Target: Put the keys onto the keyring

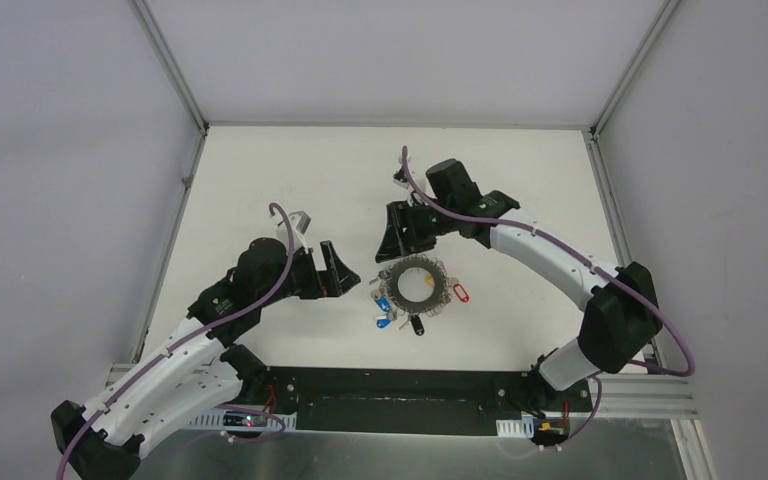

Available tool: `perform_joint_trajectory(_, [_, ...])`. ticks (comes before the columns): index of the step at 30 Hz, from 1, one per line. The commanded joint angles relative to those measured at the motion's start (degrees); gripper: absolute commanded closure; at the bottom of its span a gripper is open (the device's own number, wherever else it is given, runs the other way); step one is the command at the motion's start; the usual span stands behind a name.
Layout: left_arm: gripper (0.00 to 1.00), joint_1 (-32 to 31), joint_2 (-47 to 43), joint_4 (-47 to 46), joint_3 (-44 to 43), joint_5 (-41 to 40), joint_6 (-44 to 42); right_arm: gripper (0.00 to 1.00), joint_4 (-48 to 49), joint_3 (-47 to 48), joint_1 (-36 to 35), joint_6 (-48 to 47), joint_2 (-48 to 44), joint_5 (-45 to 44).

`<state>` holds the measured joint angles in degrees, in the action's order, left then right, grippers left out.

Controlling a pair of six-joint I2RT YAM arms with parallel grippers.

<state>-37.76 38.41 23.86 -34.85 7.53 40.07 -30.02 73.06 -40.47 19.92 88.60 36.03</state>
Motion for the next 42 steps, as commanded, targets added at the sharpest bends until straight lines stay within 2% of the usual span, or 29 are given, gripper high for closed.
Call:
perform_joint_trajectory(1, [0.07, 0.49, 1.27, -0.07, 0.52, 0.2, 1.97, 0.37, -3.84, -2.5, 3.26, 1.0, -2.53, -5.73])
perform_joint_trajectory(8, [0.08, 0.49, 7.45, 0.5, 0.78, 3.07, 5.09, 0.37, -6.92, -12.11, 12.09, 2.15, -3.48, -12.89])
perform_joint_trajectory(12, [0.09, 0.49, 10.88, 0.52, -0.03, 5.07, 5.55, 0.39, -10.57, -13.71, 14.62, -0.43, -0.82, -18.74])
perform_joint_trajectory(15, [0.09, 0.49, 11.3, 0.38, -0.47, 5.57, 5.3, 0.4, -10.63, -14.19, 14.63, -1.61, 1.82, -20.49])
perform_joint_trajectory(20, [0.09, 0.49, 9.53, 0.39, -0.58, 4.77, 4.89, 0.45, -8.13, -11.84, 13.74, -1.82, 9.21, -16.76])
perform_joint_trajectory(28, [0.09, 0.49, 5.81, 0.61, 0.88, 3.84, 5.92, 0.48, -5.99, 1.71, 6.56, -2.23, 17.97, -12.64])
perform_joint_trajectory(32, [0.09, 0.49, 4.72, 1.02, 1.14, 3.4, 6.15, 0.52, -1.35, 3.88, 5.53, -1.57, 17.2, -9.64])
perform_joint_trajectory(35, [0.09, 0.49, 4.55, 1.84, 1.14, 3.25, 6.11, 0.52, 0.13, 3.15, 5.6, -1.9, 14.87, -10.7])
perform_joint_trajectory(42, [0.1, 0.49, 4.78, 2.24, 2.12, 2.79, 7.29, 0.51, -5.22, -2.01, 7.09, -1.86, 10.48, -14.75])
